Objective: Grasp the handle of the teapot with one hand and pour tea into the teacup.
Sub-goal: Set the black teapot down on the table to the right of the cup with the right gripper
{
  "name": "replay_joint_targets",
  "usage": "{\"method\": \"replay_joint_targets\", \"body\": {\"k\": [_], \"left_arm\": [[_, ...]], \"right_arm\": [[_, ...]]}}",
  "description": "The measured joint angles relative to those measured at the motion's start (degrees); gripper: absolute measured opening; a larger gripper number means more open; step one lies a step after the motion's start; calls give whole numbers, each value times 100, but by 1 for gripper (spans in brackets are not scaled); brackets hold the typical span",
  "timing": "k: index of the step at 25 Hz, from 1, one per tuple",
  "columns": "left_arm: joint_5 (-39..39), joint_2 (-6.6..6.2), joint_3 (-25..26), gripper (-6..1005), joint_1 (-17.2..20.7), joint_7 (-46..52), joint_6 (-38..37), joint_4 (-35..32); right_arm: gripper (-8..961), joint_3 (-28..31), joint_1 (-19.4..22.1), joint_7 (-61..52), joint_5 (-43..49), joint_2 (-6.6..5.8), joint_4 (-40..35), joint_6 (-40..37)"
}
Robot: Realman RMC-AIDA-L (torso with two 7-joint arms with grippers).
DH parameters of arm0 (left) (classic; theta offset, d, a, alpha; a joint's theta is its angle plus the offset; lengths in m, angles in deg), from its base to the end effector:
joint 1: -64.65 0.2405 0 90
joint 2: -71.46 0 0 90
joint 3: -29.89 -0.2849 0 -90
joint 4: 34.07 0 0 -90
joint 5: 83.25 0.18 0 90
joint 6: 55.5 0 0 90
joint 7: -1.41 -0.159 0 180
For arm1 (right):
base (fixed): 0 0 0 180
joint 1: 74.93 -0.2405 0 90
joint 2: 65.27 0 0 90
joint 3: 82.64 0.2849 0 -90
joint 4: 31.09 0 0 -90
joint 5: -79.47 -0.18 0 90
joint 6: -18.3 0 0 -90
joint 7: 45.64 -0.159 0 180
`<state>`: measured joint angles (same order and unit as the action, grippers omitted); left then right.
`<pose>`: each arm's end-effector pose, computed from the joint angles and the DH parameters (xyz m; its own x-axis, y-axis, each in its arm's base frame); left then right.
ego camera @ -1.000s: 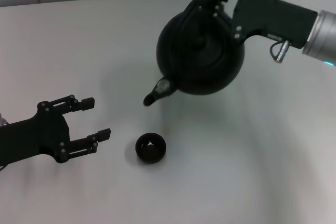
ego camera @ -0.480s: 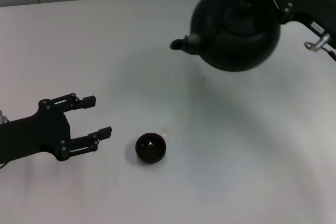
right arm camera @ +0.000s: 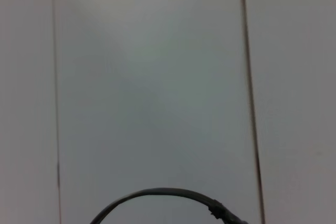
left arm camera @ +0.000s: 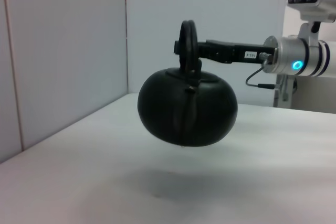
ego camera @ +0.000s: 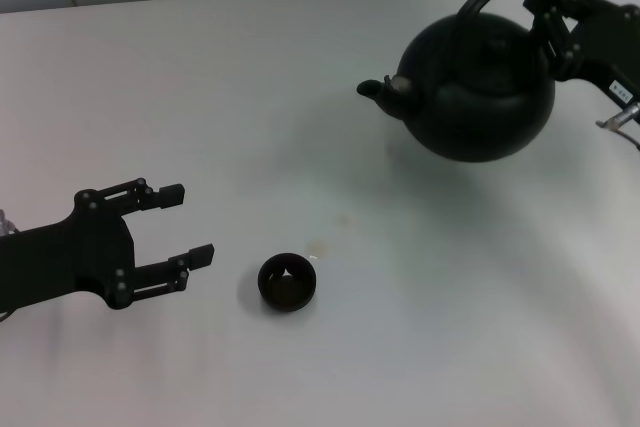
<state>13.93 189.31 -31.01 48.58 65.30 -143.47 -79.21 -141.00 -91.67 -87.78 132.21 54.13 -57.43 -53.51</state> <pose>-0.2794 0.2672 -0.0316 0.8737 0.0997 0.4762 0.2378 -0.9414 -0.2393 0.3095 0.3224 0.0144 0.6535 0.0589 -0.7547 -0.6454 -0.4775 -0.5962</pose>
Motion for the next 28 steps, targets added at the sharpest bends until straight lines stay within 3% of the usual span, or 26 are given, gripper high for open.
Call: {"method": "replay_joint_targets", "body": {"k": [28], "left_arm": [[234,9,0,736,-11,1,-118,-12]], "right_arm": [[90,-158,-277,-101,84,-22,581,796]]}}
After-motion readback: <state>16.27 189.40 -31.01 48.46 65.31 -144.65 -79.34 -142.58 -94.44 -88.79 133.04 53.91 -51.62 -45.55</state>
